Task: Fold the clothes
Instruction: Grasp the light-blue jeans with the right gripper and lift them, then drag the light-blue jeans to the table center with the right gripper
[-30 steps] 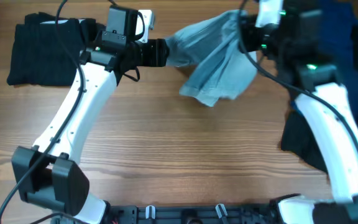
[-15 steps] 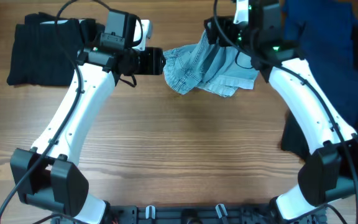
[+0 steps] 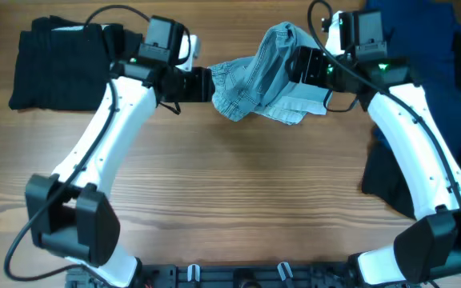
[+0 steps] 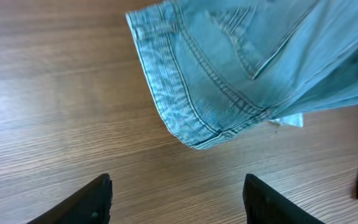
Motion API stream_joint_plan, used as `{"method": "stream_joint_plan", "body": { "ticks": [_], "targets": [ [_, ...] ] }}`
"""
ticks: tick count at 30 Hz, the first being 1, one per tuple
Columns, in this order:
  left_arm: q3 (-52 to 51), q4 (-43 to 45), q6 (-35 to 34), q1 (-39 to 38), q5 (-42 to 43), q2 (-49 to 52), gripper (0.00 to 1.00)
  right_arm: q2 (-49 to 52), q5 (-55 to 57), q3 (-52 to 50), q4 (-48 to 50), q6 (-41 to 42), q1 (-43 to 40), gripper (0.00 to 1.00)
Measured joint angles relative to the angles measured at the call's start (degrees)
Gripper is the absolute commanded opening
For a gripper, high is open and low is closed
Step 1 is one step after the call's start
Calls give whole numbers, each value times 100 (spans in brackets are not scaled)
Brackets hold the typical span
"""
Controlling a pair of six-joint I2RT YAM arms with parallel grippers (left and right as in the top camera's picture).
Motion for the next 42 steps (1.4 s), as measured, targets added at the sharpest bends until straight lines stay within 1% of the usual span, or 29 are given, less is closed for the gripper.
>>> {"method": "stream_joint_plan", "body": {
  "ticks": [4, 7, 9, 11, 15, 16, 18, 19, 20, 21, 22, 25, 29, 30, 33, 37, 42],
  "targets": [
    [0, 76, -17, -96, 2, 245, 68, 2, -2, -446, 321, 31, -2, 83],
    [0, 199, -74, -118, 4, 271, 68, 4, -4, -815, 852, 35, -2, 81],
    [2, 258, -85, -118, 2, 271, 68, 26, -24, -1029, 1263, -13, 4, 77],
    [2, 264, -101, -118, 17, 271, 68, 72, -24, -1196, 1593, -72, 26, 72],
    [2, 284, -107, -118, 83, 271, 67, 264, 0, -1281, 1840, -153, 98, 54],
    [2, 295, -109, -120, 114, 271, 66, 330, 24, -1281, 1908, -170, 114, 46],
    [2, 315, -122, -138, 170, 271, 66, 417, 131, -1285, 1947, -212, 122, 35],
    [2, 328, -125, -151, 179, 271, 66, 435, 201, -1285, 1950, -221, 122, 25],
    [2, 365, -125, -179, 188, 271, 66, 452, 313, -1287, 1956, -181, 122, 20],
    [2, 407, -127, -208, 197, 271, 66, 452, 428, -1292, 1980, -199, 122, 11],
    [2, 442, -127, -238, 199, 271, 66, 452, 511, -1292, 2002, -225, 122, 5],
    [2, 564, -127, -302, 225, 271, 65, 452, 706, -1261, 1921, -374, 122, 4],
    [2, 595, -142, -321, 262, 271, 58, 452, 754, -643, 1141, -625, 122, 4],
    [2, 599, -151, -321, 264, 271, 58, 452, 750, -457, 1016, -673, 122, 4],
    [4, 608, -153, -315, 267, 269, 58, 452, 695, 505, 337, -841, 122, 4],
    [2, 603, -153, -249, 280, 140, 59, 439, 557, 1768, -323, -1067, 129, 4],
    [4, 605, -151, -37, 280, -629, 62, 317, 409, 3038, -999, -1290, 374, 5]
  ]
}}
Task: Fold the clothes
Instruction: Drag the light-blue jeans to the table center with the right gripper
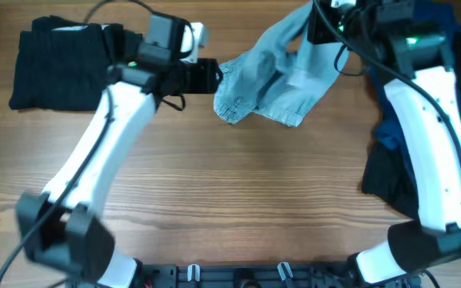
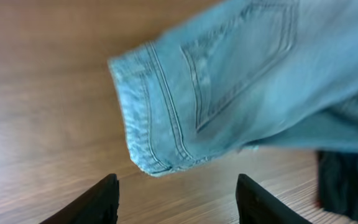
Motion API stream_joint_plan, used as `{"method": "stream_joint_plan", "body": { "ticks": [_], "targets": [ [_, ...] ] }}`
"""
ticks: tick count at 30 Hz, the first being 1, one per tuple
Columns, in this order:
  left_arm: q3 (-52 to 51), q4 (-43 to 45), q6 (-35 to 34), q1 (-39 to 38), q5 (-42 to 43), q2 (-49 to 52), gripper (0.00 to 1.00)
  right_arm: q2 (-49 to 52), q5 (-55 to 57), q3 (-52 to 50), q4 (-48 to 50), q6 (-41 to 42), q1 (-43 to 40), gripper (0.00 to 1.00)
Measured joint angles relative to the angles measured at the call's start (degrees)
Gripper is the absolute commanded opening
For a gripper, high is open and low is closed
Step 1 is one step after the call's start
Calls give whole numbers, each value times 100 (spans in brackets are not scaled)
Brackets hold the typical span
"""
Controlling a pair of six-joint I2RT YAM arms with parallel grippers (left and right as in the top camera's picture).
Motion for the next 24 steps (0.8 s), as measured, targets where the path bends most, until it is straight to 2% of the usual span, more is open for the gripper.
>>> {"method": "stream_joint_plan", "body": {
  "ticks": [6, 11, 17, 24],
  "targets": [
    [20, -136, 0, 267, -46, -780, 62, -138, -9, 785, -619, -223, 791, 4],
    [20, -297, 0, 717, -105, -1012, 66, -387, -22, 848, -1231, -293, 1436, 4],
    [20, -306, 2, 1539, -111, -1121, 69, -437, -26, 846, -1812, -616, 1836, 5],
    [20, -323, -15, 2194, -33, -1119, 62, -435, -483, 831, -2260, -2461, 1985, 4]
  ]
}}
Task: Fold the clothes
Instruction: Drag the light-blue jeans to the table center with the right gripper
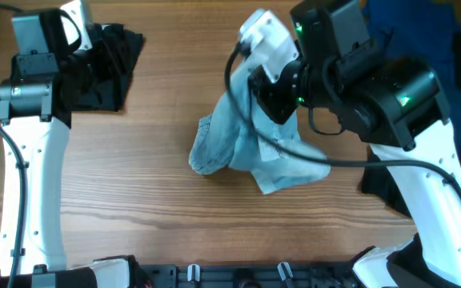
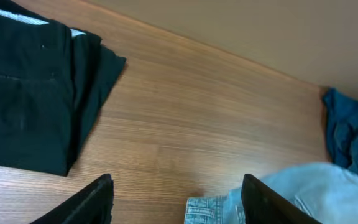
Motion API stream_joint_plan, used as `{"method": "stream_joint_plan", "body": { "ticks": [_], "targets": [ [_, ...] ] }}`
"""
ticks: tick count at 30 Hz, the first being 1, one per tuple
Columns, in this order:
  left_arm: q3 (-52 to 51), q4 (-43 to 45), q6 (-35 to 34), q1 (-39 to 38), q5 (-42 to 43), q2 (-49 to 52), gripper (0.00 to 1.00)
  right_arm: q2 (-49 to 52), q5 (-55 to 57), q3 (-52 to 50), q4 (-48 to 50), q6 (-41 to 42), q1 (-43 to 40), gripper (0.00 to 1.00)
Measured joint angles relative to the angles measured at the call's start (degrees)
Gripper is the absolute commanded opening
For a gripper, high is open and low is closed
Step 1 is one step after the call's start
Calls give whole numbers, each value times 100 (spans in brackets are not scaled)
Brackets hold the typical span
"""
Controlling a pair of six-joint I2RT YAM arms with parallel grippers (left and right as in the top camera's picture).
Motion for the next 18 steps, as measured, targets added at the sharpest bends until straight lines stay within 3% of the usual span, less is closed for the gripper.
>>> {"method": "stream_joint_plan", "body": {
  "ticks": [2, 7, 13, 18],
  "targets": [
    [0, -28, -2, -9, 111, 0, 62, 2, -179, 0, 13, -702, -2, 4],
    [24, -118, 107, -415, 551, 234, 69, 7, -380, -4, 251, -1460, -9, 4],
    [33, -109, 269, -1097, 778, 1342, 74, 7, -710, -4, 280, -1545, -284, 4],
    [31, -7, 345, -1193, 1147, 2286, 80, 11, -1038, -4, 293, -1432, -761, 4]
  ]
}}
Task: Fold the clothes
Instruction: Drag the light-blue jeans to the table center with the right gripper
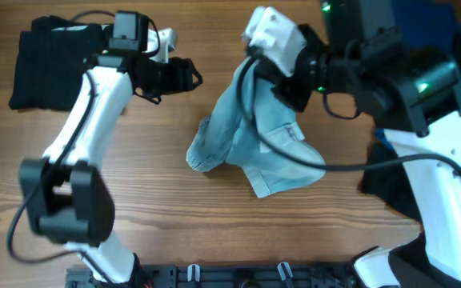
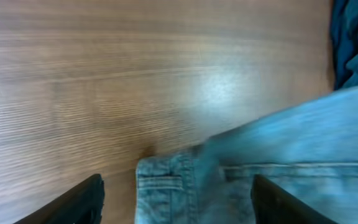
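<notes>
A light blue denim garment point(image 1: 254, 148) hangs in a crumpled drape from my right gripper point(image 1: 288, 90), which is shut on its upper end; the lower part rests on the wooden table point(image 1: 214, 232). My left gripper point(image 1: 189, 78) stands open just left of the hanging cloth. In the left wrist view the denim point(image 2: 278, 162) shows its waistband and a belt loop between the spread dark fingers point(image 2: 73, 202), with the left gripper point(image 2: 176, 208) empty above it.
A folded black garment point(image 1: 46, 68) lies at the back left. A dark blue pile point(image 1: 454, 48) lies at the back right, also seen as the blue cloth point(image 2: 353, 37), with black cloth point(image 1: 382, 176) below it on the right.
My left gripper was back by the black stack at the far left and is now beside the hanging denim, over its waistband. The right gripper holds the denim slightly farther back.
First both grippers were at the denim at the back centre, right holding it, left open beside its hem. Then the right held it higher. Later the denim hung over mid-table with the left arm away at the black stack. Now the left is back at the denim.
</notes>
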Motion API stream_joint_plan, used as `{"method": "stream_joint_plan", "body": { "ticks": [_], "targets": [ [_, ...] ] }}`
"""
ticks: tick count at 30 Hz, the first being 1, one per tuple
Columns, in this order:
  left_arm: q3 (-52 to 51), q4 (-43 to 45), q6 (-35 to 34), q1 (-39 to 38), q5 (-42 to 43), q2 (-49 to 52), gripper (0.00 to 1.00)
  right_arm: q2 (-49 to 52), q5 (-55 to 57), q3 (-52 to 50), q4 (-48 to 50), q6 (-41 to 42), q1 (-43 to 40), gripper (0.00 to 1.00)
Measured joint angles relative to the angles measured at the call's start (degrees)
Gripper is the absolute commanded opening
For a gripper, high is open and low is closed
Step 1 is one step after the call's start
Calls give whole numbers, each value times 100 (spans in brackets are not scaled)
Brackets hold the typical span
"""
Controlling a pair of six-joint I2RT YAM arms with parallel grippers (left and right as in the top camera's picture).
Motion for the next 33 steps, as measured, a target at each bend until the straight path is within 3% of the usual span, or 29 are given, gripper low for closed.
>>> {"method": "stream_joint_plan", "body": {
  "ticks": [8, 23, 24, 25, 28, 29, 30, 33],
  "targets": [
    [0, 400, 264, -35, 1073, 1054, 100, 13, -251, 0, 26, 122, -433, 4],
    [0, 699, 411, -669, 1427, 1679, 100, 90, -302, -2, 129, 433, -599, 4],
    [0, 706, 411, -664, 1438, 1707, 96, 96, -299, -2, 131, 470, -599, 4],
    [0, 713, 411, -662, 1443, 1742, 84, 105, -302, -2, 133, 490, -599, 4],
    [0, 778, 428, -658, 1464, 1882, 24, 133, -304, -7, 179, 603, -599, 4],
    [0, 815, 428, -658, 1491, 1923, 11, 142, -304, -7, 199, 632, -599, 4],
    [0, 841, 428, -660, 1530, 1943, 4, 149, -304, -17, 225, 662, -599, 4],
    [2, 1019, 422, -702, 1683, 1954, 4, 162, -306, -39, 317, 772, -599, 4]
  ]
}}
